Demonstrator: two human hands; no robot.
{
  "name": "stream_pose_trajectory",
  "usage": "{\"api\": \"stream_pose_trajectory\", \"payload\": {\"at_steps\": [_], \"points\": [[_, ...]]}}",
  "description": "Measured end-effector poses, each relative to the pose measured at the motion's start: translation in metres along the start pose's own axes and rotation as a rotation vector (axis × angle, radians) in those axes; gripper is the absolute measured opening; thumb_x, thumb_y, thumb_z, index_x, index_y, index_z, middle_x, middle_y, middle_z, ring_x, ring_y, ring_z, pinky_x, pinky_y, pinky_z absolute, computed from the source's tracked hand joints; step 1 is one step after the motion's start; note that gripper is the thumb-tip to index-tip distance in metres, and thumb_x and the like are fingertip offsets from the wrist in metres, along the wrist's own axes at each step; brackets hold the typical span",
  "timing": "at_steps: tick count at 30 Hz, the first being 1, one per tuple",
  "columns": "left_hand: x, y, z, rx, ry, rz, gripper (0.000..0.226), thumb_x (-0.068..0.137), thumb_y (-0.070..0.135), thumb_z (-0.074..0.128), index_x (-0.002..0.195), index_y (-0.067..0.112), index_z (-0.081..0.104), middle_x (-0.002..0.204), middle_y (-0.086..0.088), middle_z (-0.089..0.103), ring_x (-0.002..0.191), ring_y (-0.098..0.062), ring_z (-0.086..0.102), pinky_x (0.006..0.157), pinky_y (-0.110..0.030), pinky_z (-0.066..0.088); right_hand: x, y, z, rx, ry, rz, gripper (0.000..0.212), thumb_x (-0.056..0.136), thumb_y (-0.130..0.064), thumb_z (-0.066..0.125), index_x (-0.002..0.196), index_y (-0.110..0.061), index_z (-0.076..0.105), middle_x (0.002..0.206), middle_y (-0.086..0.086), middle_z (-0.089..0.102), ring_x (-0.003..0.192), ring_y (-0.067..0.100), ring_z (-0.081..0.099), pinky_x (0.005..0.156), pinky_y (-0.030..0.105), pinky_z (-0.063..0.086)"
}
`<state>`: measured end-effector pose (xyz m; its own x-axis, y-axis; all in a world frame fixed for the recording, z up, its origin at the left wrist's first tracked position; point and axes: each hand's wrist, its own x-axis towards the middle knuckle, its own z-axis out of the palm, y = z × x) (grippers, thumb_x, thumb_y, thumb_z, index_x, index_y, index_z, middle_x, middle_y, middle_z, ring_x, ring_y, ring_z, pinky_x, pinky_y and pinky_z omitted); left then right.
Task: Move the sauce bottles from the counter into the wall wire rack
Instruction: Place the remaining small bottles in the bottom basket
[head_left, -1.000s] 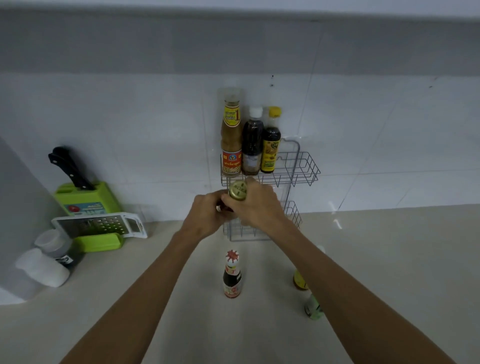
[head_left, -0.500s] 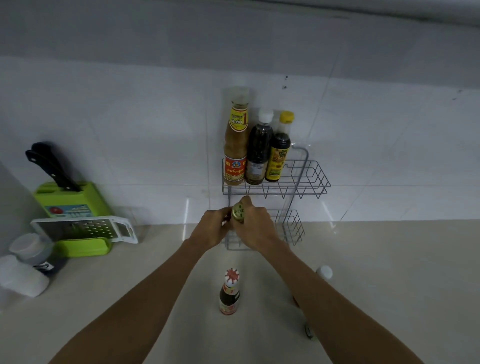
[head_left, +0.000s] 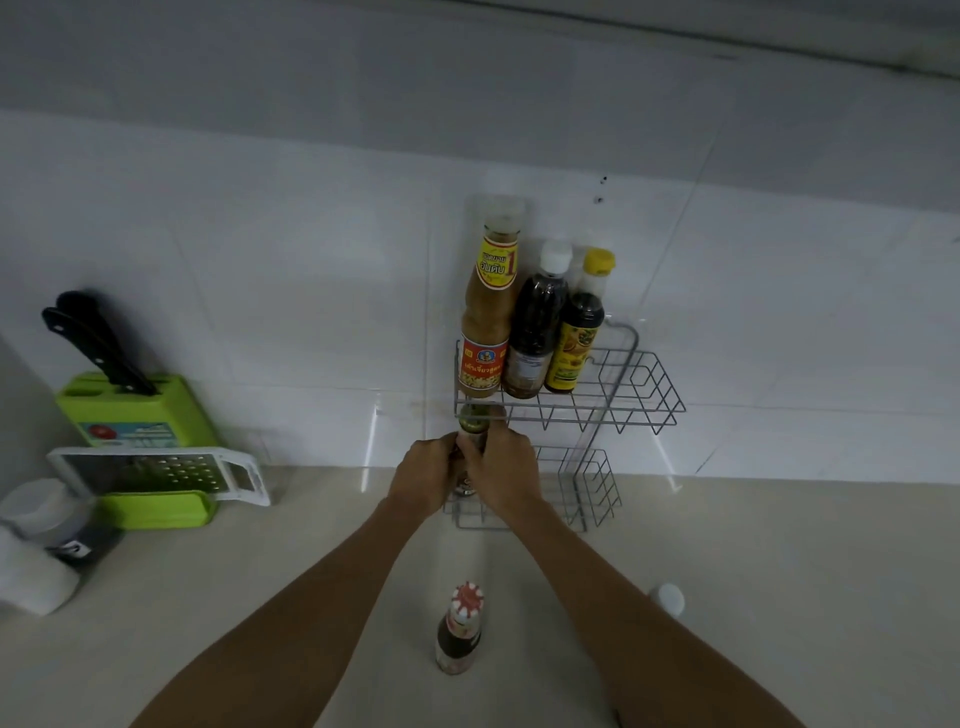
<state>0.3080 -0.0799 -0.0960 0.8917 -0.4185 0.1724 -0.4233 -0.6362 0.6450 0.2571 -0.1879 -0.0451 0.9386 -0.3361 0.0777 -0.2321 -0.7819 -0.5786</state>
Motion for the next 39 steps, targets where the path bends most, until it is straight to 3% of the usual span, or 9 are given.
{"api": "stream_pose_trajectory", "payload": {"at_steps": [13, 17, 20, 23, 28, 32, 34, 36, 39], "points": [[0.013, -0.002, 0.010, 0.000, 0.018, -0.022, 0.007, 0.092, 0.007, 0.052, 0.094, 0.007, 0.059, 0.082, -0.013, 0.072, 0.070, -0.032, 0.066, 0.057, -0.029, 0.045, 0.022, 0.008, 0.012, 0.031, -0.163, 0.143, 0.035, 0.106, -0.032, 0.036, 0.116, -0.003, 0.053, 0.108, 0.020, 0.069, 0.098, 0.035, 0.068, 0.078, 0.042, 0.054], [0.015, -0.002, 0.011, -0.107, 0.023, -0.078, 0.019, 0.093, 0.009, 0.057, 0.111, 0.006, 0.063, 0.097, -0.015, 0.073, 0.085, -0.029, 0.069, 0.074, -0.035, 0.056, 0.022, 0.014, 0.009, 0.113, -0.187, 0.144, 0.033, 0.106, -0.024, 0.038, 0.132, -0.004, 0.045, 0.116, 0.021, 0.068, 0.103, 0.035, 0.067, 0.084, 0.043, 0.055], [0.009, 0.005, 0.003, -0.163, 0.079, -0.185, 0.040, 0.092, 0.018, 0.064, 0.129, 0.004, 0.058, 0.118, -0.017, 0.069, 0.104, -0.028, 0.067, 0.083, -0.021, 0.047, 0.018, 0.019, -0.003, 0.181, -0.208, 0.140, 0.040, 0.106, -0.021, 0.037, 0.143, -0.005, 0.037, 0.128, 0.024, 0.062, 0.112, 0.037, 0.063, 0.090, 0.041, 0.053], [-0.008, 0.010, -0.007, -0.143, 0.093, -0.254, 0.049, 0.094, 0.026, 0.062, 0.136, 0.003, 0.053, 0.130, -0.018, 0.063, 0.116, -0.028, 0.062, 0.094, -0.023, 0.043, 0.009, 0.027, -0.021, 0.159, -0.219, 0.113, 0.038, 0.105, -0.020, 0.039, 0.139, -0.003, 0.042, 0.132, 0.023, 0.059, 0.117, 0.037, 0.060, 0.085, 0.030, 0.045], [-0.072, 0.014, -0.024, -0.237, 0.115, -0.374, 0.033, 0.094, 0.023, 0.060, 0.125, 0.012, 0.065, 0.127, -0.007, 0.067, 0.116, -0.020, 0.063, 0.097, -0.017, 0.038, -0.030, 0.042, -0.045, 0.167, -0.281, 0.086, 0.026, 0.103, -0.018, 0.041, 0.126, -0.012, 0.052, 0.123, 0.016, 0.063, 0.090, 0.026, 0.062, 0.067, 0.028, 0.045], [-0.139, 0.010, -0.017, -0.509, -0.007, -0.510, 0.046, 0.088, -0.002, 0.056, 0.130, 0.017, 0.059, 0.118, 0.000, 0.069, 0.113, -0.017, 0.064, 0.093, -0.026, 0.051, -0.076, 0.045, -0.063, 0.118, -0.562, -0.054, 0.031, 0.094, -0.010, 0.053, 0.120, -0.028, 0.054, 0.139, 0.002, 0.056, 0.116, 0.017, 0.058, 0.083, 0.025, 0.045], [-0.168, 0.010, -0.009, -0.510, -0.174, -0.500, 0.066, 0.078, -0.006, 0.061, 0.137, 0.022, 0.051, 0.124, 0.001, 0.066, 0.117, -0.014, 0.059, 0.094, -0.032, 0.053, -0.103, 0.040, -0.065, 0.121, -0.683, -0.129, 0.039, 0.092, -0.019, 0.060, 0.125, -0.037, 0.048, 0.139, -0.002, 0.054, 0.110, 0.013, 0.061, 0.076, 0.021, 0.045], [-0.188, 0.016, 0.002, -0.509, -0.269, -0.440, 0.070, 0.071, 0.008, 0.073, 0.135, 0.030, 0.051, 0.123, 0.009, 0.065, 0.115, -0.007, 0.058, 0.090, -0.021, 0.049, -0.127, 0.029, -0.061, 0.108, -0.718, -0.209, 0.045, 0.092, -0.032, 0.062, 0.134, -0.037, 0.044, 0.134, 0.000, 0.056, 0.104, 0.015, 0.064, 0.075, 0.022, 0.049], [-0.199, 0.034, 0.023, -0.565, -0.228, -0.438, 0.045, 0.070, 0.023, 0.079, 0.107, 0.040, 0.059, 0.099, 0.020, 0.069, 0.090, 0.009, 0.064, 0.064, -0.003, 0.044, -0.148, 0.013, -0.049, -0.055, -0.602, -0.317, 0.037, 0.099, -0.028, 0.054, 0.134, -0.018, 0.048, 0.123, 0.011, 0.061, 0.106, 0.027, 0.060, 0.086, 0.037, 0.051]]}}
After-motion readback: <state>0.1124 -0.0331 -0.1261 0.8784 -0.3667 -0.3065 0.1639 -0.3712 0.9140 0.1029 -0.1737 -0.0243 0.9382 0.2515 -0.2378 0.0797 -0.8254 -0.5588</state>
